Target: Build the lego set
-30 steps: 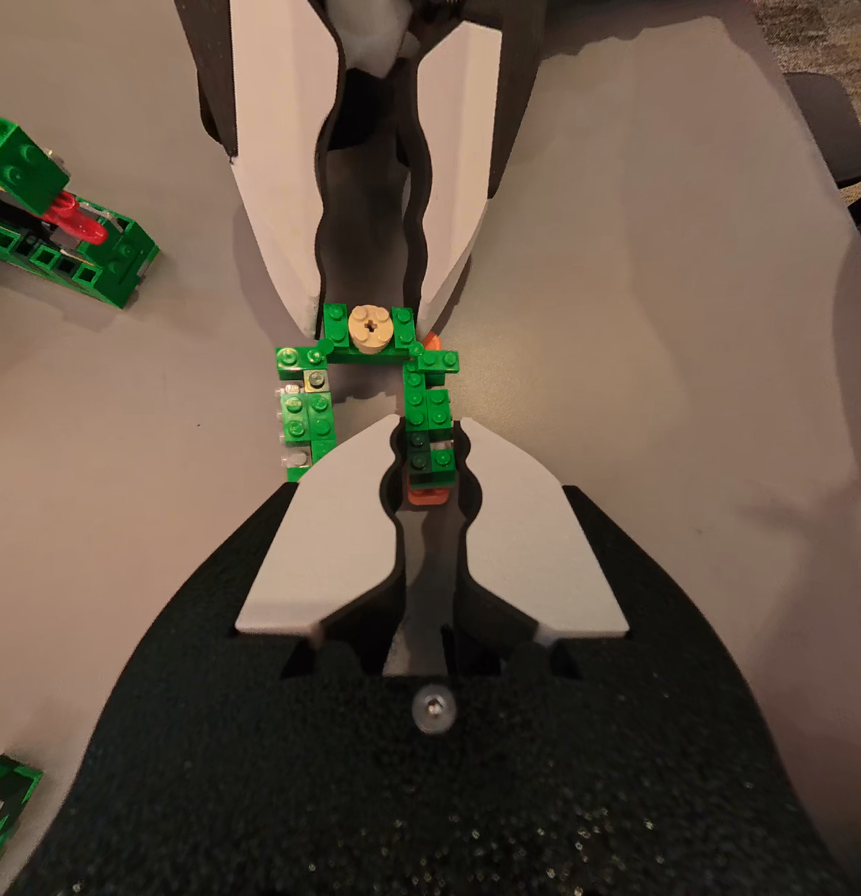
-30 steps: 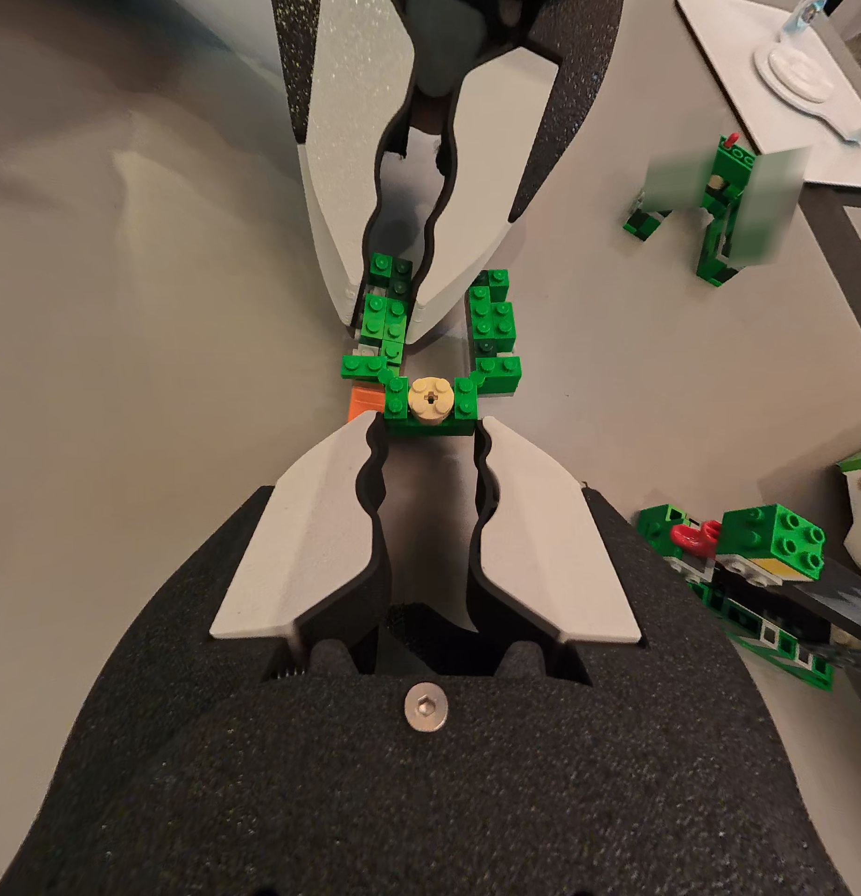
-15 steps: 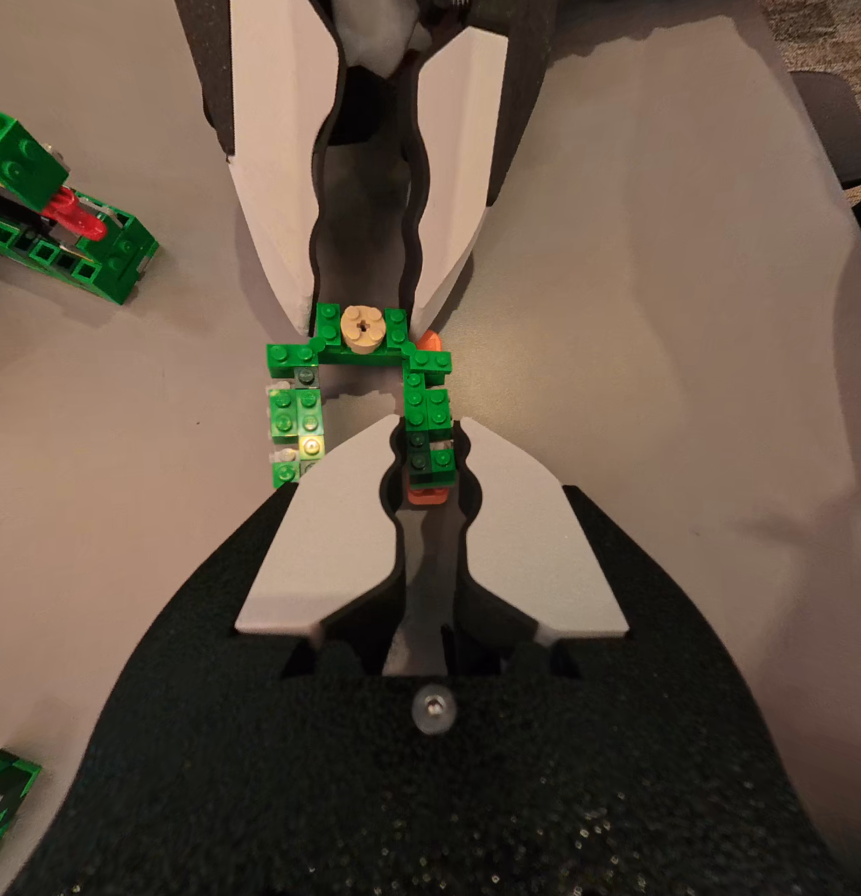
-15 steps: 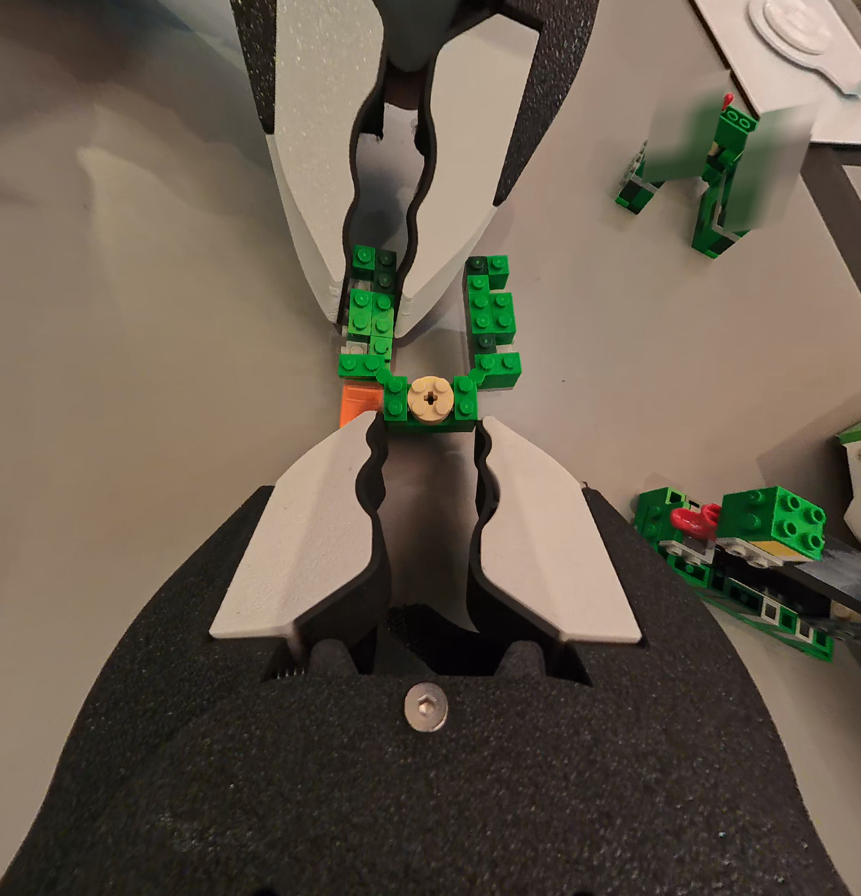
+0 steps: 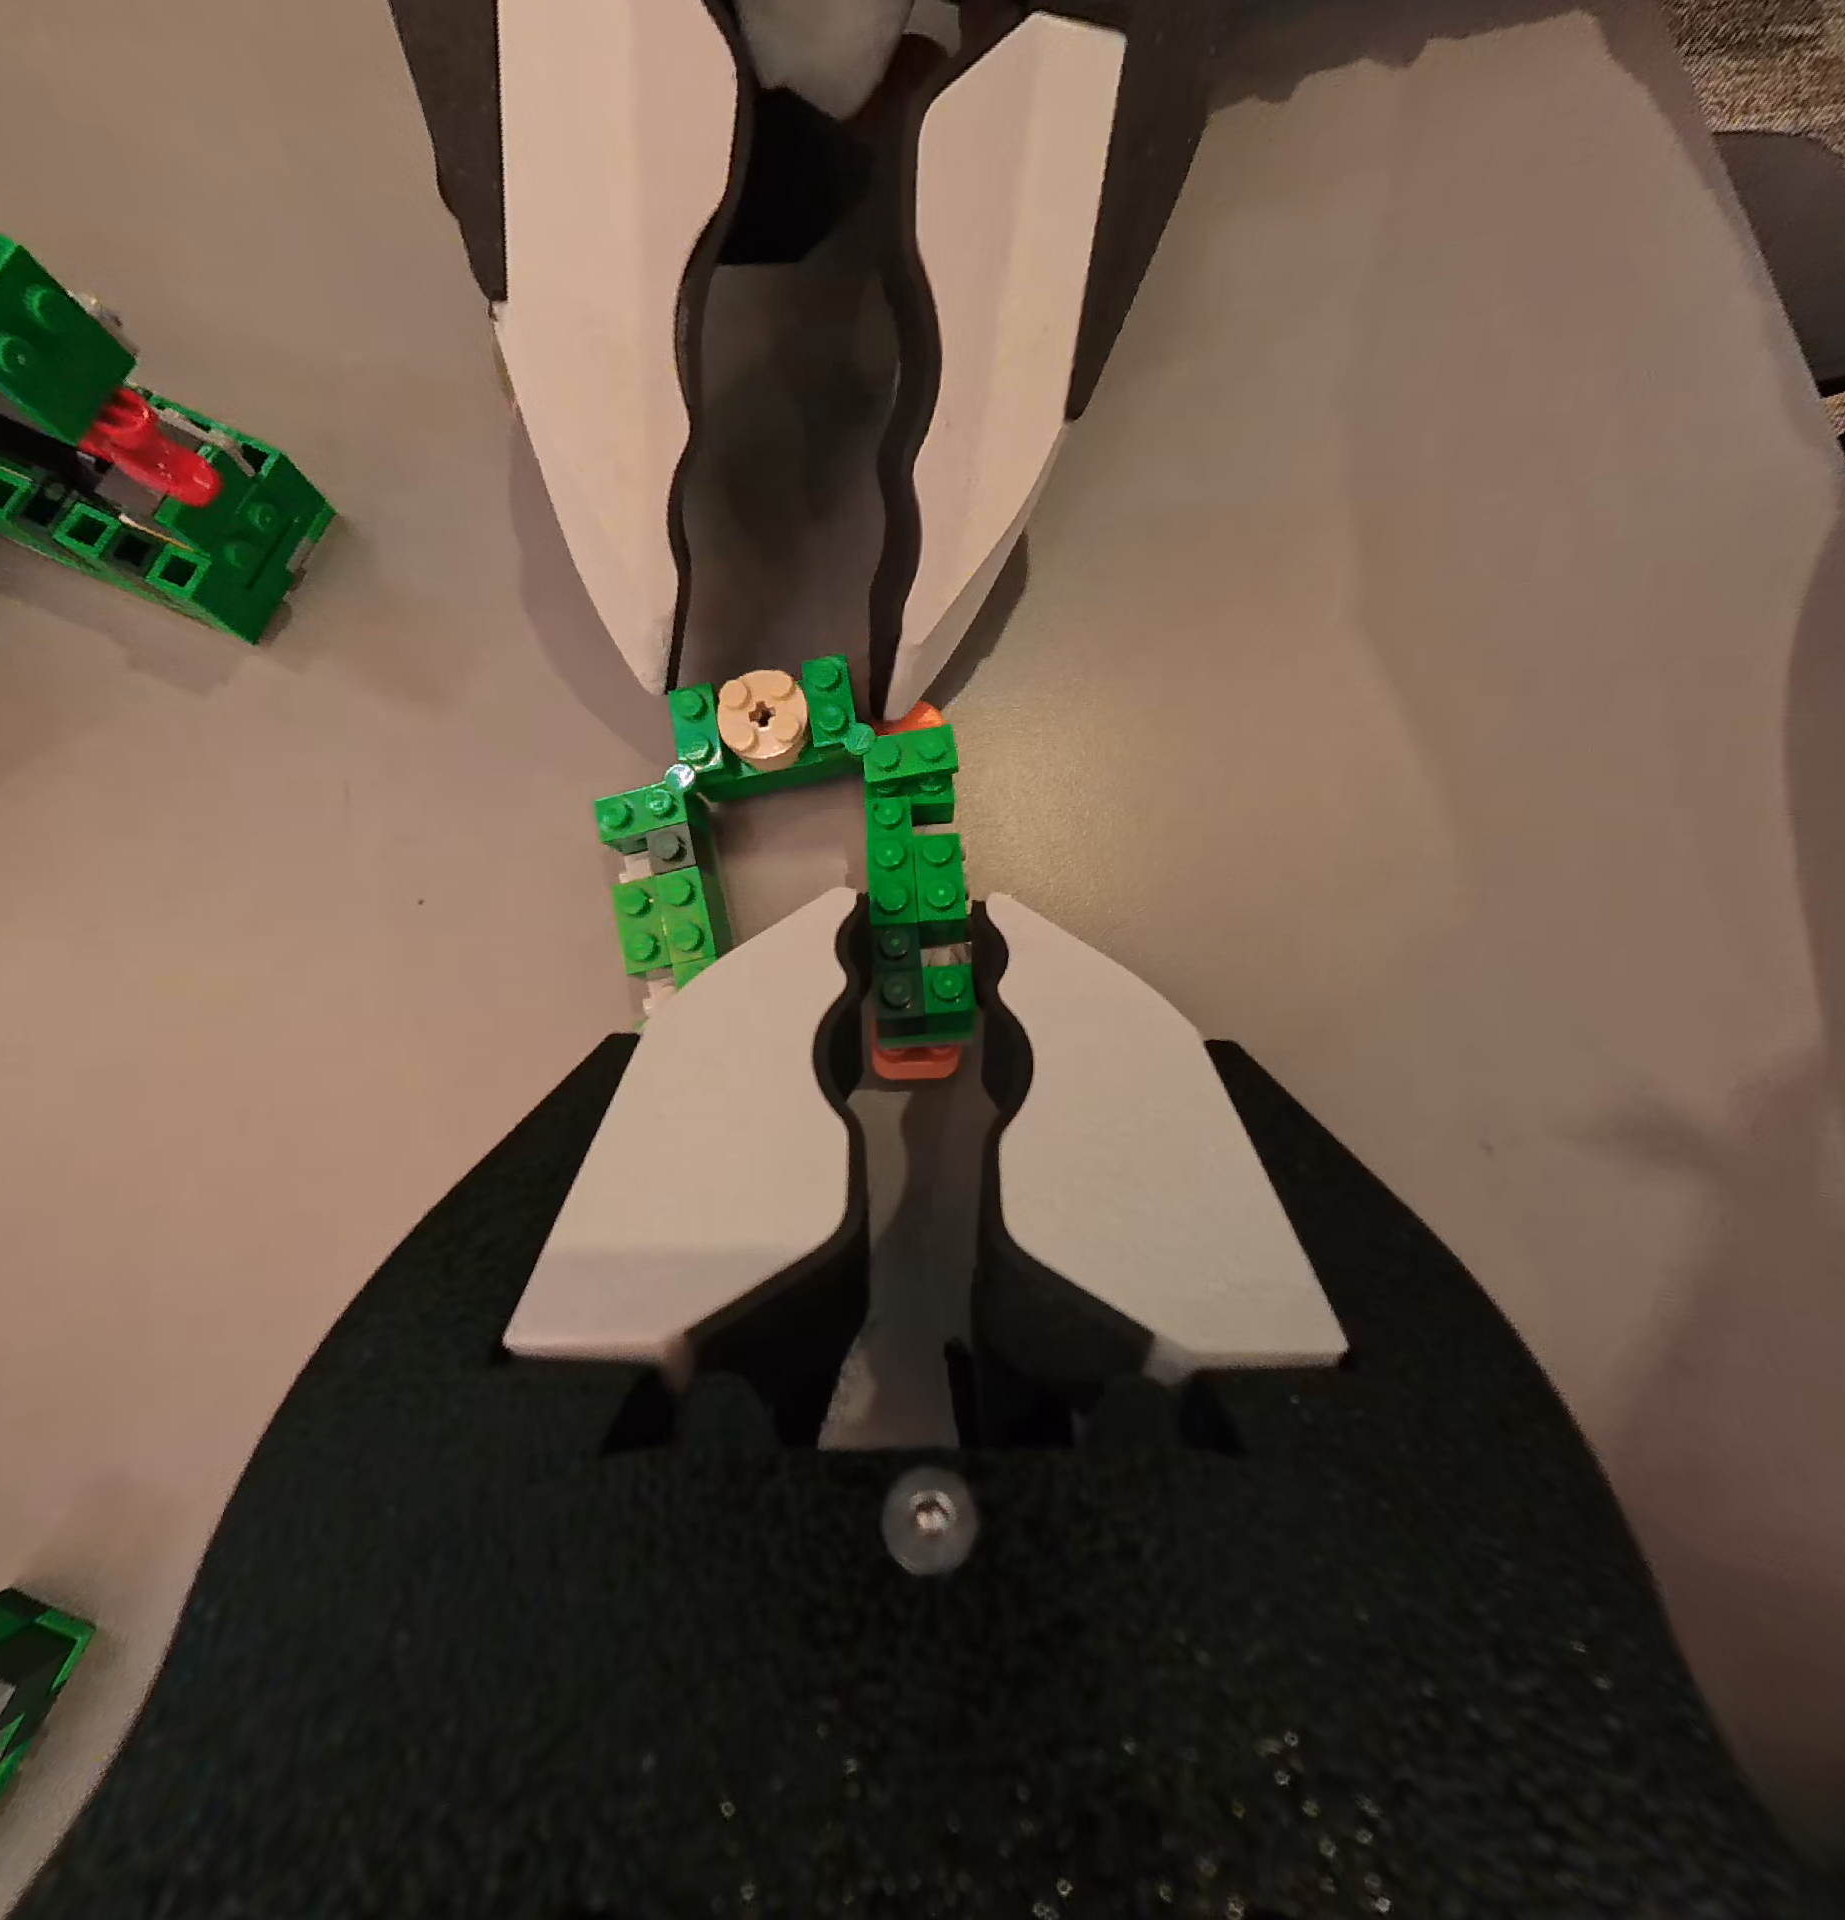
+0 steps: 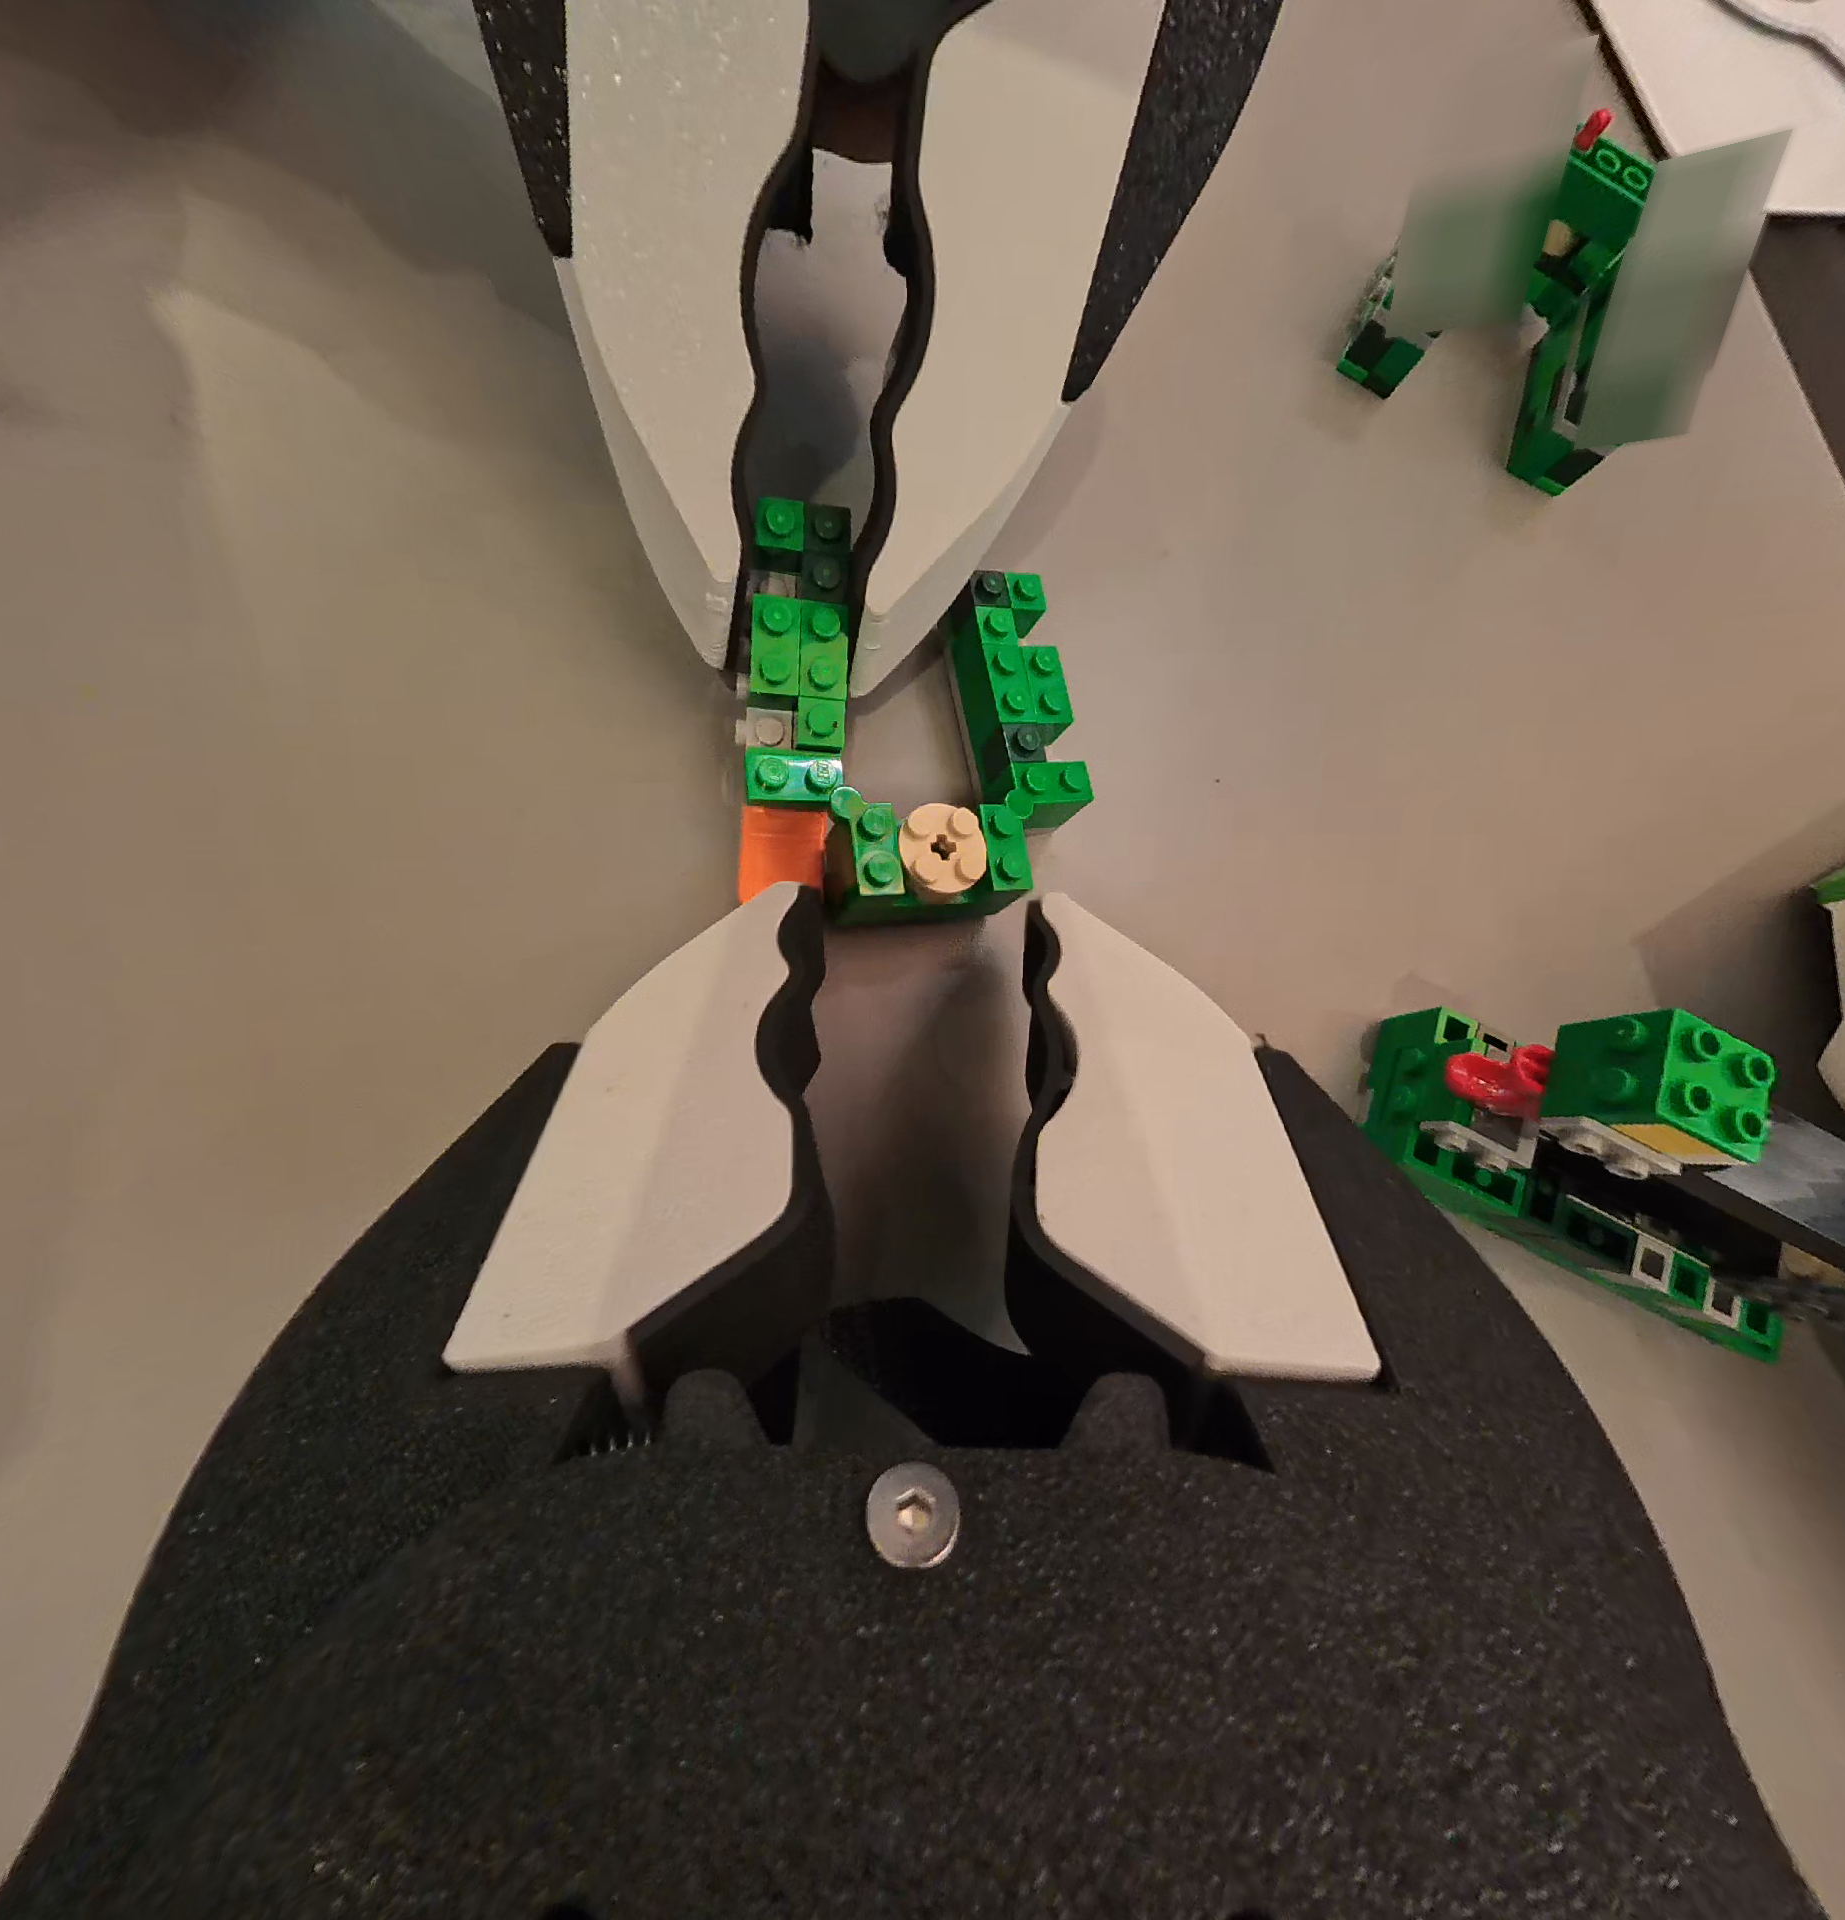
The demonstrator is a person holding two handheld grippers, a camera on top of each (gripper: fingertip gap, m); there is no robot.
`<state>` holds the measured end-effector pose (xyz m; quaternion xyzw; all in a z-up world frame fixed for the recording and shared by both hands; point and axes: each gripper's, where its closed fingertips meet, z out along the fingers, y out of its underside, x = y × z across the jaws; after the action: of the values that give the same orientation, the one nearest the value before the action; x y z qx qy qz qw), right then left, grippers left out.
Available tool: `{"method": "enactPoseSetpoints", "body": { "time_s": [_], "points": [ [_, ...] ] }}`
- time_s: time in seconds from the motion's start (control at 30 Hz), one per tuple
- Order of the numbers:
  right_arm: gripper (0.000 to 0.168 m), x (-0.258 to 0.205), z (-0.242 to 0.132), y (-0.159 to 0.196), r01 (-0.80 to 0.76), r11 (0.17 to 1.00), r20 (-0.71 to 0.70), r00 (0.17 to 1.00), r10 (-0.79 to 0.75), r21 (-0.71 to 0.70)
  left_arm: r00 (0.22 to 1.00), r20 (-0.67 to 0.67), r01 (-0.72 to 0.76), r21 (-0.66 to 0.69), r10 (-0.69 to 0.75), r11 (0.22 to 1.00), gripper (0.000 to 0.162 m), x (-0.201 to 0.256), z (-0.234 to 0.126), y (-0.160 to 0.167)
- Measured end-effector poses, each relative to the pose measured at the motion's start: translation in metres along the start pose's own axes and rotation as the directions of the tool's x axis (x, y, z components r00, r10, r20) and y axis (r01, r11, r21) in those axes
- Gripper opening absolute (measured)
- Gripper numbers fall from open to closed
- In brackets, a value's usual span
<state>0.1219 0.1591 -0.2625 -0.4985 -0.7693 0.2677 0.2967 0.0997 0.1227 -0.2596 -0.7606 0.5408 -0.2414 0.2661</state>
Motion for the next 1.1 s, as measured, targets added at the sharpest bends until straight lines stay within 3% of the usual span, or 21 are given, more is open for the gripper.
{"method": "enactPoseSetpoints", "body": {
  "time_s": [0.03, 0.27, 0.43, 0.57, 0.8, 1.1],
  "points": [
    [0.038, 0.001, -0.001, 0.001, -0.002, 1.0, -0.001, 1.0, 0.002, -0.009, 1.0, -0.001, 0.001, 0.0, -0.001, 1.0, 0.017, 0.0, 0.0, 0.0],
    [0.038, -0.002, -0.01, 0.003, 0.002, 1.0, 0.012, 1.0, -0.002, -0.016, 1.0, -0.007, 0.009, 0.001, -0.009, 1.0, 0.017, 0.001, 0.0, 0.0],
    [0.031, -0.012, -0.012, -0.015, 0.002, 0.999, 0.051, 0.999, -0.004, 0.033, 1.0, -0.006, 0.011, -0.005, -0.011, 1.0, 0.017, 0.001, 0.0, 0.0],
    [0.032, -0.012, -0.012, -0.017, 0.054, 0.998, 0.009, 0.999, -0.053, -0.018, 1.0, -0.007, 0.015, -0.005, -0.015, 1.0, 0.018, 0.001, 0.0, 0.0],
    [0.025, -0.008, -0.015, -0.004, -0.078, 0.996, 0.07, 0.994, 0.08, -0.036, 1.0, -0.014, 0.026, 0.004, -0.026, 1.0, 0.018, 0.001, 0.0, 0.0],
    [0.011, -0.01, -0.006, -0.005, -0.128, 0.992, 0.119, 0.985, 0.125, 0.019, 0.999, -0.022, 0.036, 0.013, -0.036, 0.999, 0.018, 0.001, 0.0, 0.0]
  ]
}}
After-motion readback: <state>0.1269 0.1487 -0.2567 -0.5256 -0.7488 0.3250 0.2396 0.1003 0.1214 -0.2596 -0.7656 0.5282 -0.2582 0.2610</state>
